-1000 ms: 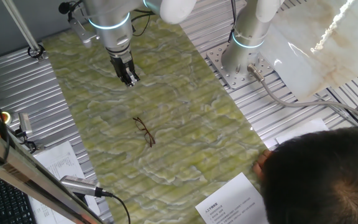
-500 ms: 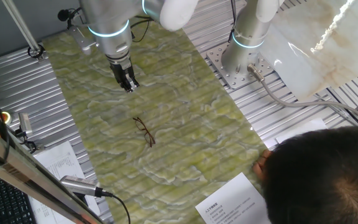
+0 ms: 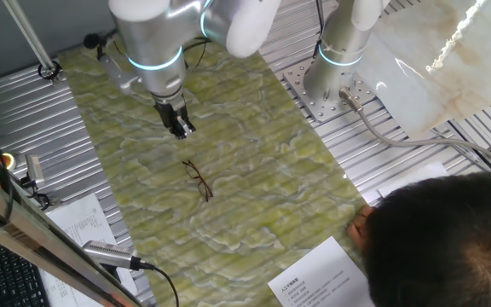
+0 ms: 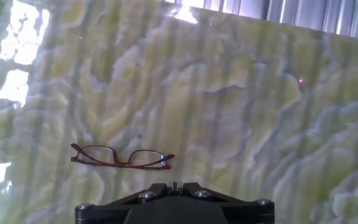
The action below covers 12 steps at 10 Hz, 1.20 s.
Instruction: Unfold the leg of the glasses (with one hand)
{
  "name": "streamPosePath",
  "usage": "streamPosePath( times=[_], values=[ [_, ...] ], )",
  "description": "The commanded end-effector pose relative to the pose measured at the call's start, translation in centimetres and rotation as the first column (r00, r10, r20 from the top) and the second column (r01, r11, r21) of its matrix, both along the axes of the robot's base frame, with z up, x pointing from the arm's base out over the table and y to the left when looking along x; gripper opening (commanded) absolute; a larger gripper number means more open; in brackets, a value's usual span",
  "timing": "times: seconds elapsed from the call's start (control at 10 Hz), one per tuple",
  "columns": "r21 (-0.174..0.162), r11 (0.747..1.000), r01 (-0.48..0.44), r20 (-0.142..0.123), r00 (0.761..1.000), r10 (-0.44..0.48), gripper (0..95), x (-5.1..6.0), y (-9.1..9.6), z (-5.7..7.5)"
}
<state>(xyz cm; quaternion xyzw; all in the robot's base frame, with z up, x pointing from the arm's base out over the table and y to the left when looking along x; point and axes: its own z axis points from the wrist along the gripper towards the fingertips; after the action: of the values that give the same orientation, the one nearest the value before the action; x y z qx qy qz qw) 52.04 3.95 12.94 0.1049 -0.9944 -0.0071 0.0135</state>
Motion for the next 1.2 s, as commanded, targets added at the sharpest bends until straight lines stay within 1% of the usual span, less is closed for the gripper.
streamPosePath(
  times=[0.1,0.2,0.5,0.6,0.8,1.0,1.1,1.2],
  values=[
    [0.004,0.998,-0.059,0.006,0.998,0.059,0.0,0.5,0.0,-0.7],
    [0.004,0.996,-0.094,0.006,0.996,0.094,0.0,0.8,0.1,-1.0],
    [0.002,0.989,-0.148,0.012,0.989,0.148,0.0,1.9,0.5,-1.5],
    [0.005,0.978,-0.207,0.009,0.978,0.207,0.0,2.5,0.8,-1.5],
    [0.008,0.964,-0.264,0.012,0.964,0.264,0.0,3.0,1.4,-1.6],
    [0.008,0.954,-0.301,0.02,0.953,0.301,0.0,3.2,2.1,-1.6],
    [0.01,0.941,-0.338,0.018,0.941,0.338,0.0,3.6,2.9,-1.4],
    [0.008,0.938,-0.345,0.012,0.938,0.345,0.0,3.8,3.4,-1.4]
  ],
)
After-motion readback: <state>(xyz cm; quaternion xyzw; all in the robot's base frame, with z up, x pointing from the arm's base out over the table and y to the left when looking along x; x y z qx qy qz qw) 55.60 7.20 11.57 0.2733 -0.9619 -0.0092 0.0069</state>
